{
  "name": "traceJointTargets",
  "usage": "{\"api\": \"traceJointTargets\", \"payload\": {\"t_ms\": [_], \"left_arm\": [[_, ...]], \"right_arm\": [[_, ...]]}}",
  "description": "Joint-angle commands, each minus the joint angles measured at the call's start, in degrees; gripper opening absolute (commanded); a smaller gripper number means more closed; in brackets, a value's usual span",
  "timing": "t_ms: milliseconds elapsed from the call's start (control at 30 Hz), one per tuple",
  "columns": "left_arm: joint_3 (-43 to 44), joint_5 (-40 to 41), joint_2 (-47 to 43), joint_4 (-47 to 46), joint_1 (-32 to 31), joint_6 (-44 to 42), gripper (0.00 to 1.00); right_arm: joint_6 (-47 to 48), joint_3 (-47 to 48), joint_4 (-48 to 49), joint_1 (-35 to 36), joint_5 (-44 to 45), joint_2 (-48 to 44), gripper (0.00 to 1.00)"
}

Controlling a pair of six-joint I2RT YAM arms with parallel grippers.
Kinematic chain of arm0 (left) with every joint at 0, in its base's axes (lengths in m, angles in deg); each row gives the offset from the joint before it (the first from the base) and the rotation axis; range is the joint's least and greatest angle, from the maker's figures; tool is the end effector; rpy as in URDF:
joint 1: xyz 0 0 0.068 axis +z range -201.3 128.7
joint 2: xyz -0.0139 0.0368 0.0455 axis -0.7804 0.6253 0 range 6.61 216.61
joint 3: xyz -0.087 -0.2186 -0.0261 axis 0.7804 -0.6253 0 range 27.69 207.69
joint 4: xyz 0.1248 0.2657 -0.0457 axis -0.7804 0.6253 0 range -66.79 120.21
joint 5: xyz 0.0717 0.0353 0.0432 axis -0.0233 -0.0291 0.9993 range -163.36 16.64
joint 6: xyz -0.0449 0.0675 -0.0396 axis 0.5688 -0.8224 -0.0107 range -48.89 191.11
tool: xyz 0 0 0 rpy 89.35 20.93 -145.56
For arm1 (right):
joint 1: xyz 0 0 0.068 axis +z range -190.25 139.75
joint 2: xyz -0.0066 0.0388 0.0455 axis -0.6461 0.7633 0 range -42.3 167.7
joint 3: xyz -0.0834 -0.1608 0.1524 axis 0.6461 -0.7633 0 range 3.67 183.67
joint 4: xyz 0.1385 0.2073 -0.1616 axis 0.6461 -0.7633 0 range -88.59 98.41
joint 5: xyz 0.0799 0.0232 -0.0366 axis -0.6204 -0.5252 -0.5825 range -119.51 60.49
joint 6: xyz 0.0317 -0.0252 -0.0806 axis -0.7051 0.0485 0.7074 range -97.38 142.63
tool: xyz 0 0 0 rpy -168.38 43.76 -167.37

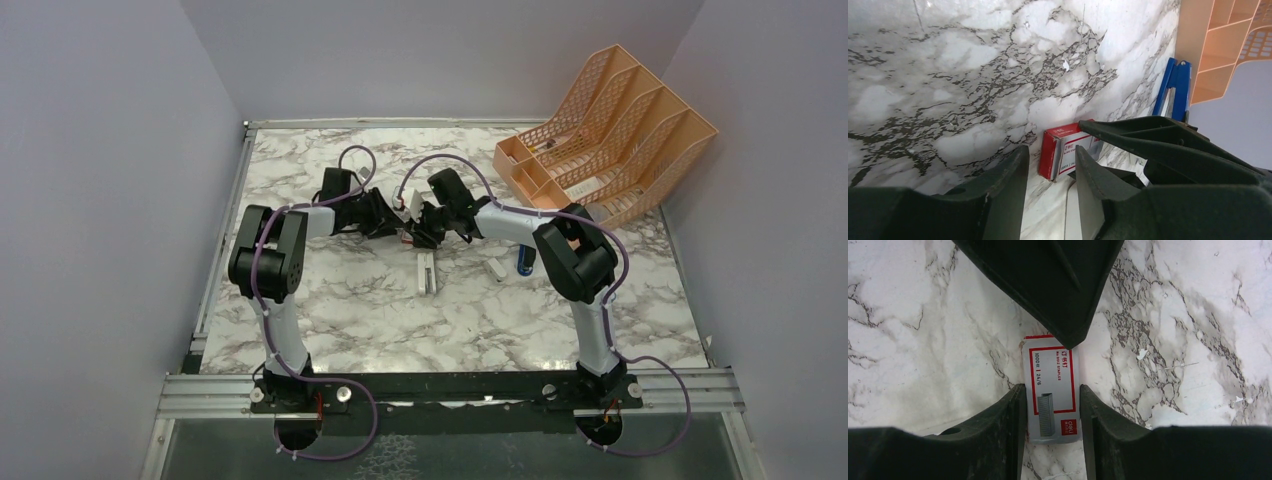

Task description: Load the staples into the stapler

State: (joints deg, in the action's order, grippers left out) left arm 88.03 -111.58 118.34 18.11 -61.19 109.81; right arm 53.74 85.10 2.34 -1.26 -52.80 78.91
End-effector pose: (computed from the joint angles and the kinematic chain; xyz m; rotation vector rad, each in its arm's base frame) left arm 0.4072 -0.1217 0.0412 -0.2802 2.4649 -1.1816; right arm 0.3657 0.3368 0.0661 -1.5080 1.8079 0.5477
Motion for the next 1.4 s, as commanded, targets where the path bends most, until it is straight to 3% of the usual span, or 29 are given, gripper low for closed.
{"api": "traceJointTargets", "payload": {"t_ms": [0, 133, 467, 833, 1167, 1367], "left_arm": [[2.18, -3.3, 1.88, 2.01, -0.82, -3.12, 0.34], [2.77, -3.88, 2.37, 2.91, -0.92, -3.99, 0.24], [3.36, -7.07, 1.94, 2.91, -1.68, -4.84, 0.15], [4.16, -9.94, 3.27, 3.65, -2.11, -6.22, 0.16], [5.17, -11.17, 5.49, 3.17, -1.61, -7.14, 0.22], [5.4, -12.94, 5.54, 3.01, 0.24, -6.65, 0.22]], "right_arm": [[0.26, -0.83, 0.79, -0.31, -0.8, 0.79, 0.44], [0.09, -0.85, 1.2, -0.26, -1.0, 0.57, 0.43], [-1.24, -0.07, 2.72, -0.22, -1.73, 1.48, 0.38], [-3.47, 0.95, 5.54, -0.22, -3.12, 2.59, 0.41], [-1.52, 0.88, 9.52, -0.22, -2.63, 3.76, 0.44], [-0.97, -0.2, 11.16, -0.22, -3.04, 3.43, 0.42]]}}
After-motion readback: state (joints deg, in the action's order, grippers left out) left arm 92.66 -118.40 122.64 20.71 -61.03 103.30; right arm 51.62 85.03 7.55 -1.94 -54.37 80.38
